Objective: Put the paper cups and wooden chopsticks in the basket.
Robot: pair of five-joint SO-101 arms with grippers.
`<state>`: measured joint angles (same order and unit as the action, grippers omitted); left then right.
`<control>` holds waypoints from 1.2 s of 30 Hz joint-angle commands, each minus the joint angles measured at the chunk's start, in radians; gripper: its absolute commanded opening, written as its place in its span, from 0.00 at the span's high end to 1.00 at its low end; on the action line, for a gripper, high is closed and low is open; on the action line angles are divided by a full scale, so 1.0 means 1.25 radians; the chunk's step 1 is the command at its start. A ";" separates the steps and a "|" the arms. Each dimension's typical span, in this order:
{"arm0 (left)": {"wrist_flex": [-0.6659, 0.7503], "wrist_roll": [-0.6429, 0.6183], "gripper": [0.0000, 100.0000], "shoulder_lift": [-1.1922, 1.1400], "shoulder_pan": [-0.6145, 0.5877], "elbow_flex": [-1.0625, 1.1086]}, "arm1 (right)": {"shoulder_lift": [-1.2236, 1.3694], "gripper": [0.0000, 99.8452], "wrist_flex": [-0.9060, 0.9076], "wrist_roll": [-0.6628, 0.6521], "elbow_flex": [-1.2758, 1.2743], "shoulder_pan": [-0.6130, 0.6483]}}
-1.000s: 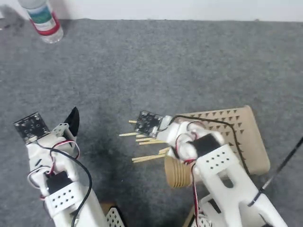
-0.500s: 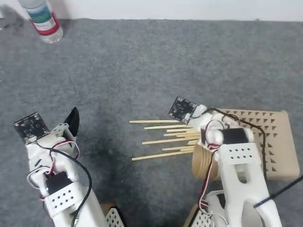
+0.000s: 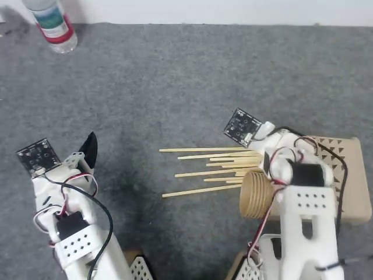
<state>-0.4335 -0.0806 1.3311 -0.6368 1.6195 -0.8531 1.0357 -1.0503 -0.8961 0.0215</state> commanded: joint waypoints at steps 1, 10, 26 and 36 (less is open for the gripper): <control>0.001 0.002 0.61 0.009 0.006 -0.014 | -0.096 0.94 0.029 0.012 0.048 -0.014; -0.144 -0.068 0.61 0.005 0.172 -0.175 | -0.380 0.94 0.048 0.290 0.141 -0.082; -0.322 -0.220 0.61 -0.250 0.795 -0.521 | 0.072 0.95 -0.180 0.406 0.060 -0.501; -0.329 -0.284 0.61 -0.759 0.988 -0.883 | 0.278 0.95 -0.331 0.501 0.066 -0.616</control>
<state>-0.8431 -0.4150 0.5240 0.5186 0.6437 -0.5201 0.6674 -0.4411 -0.8301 -0.7104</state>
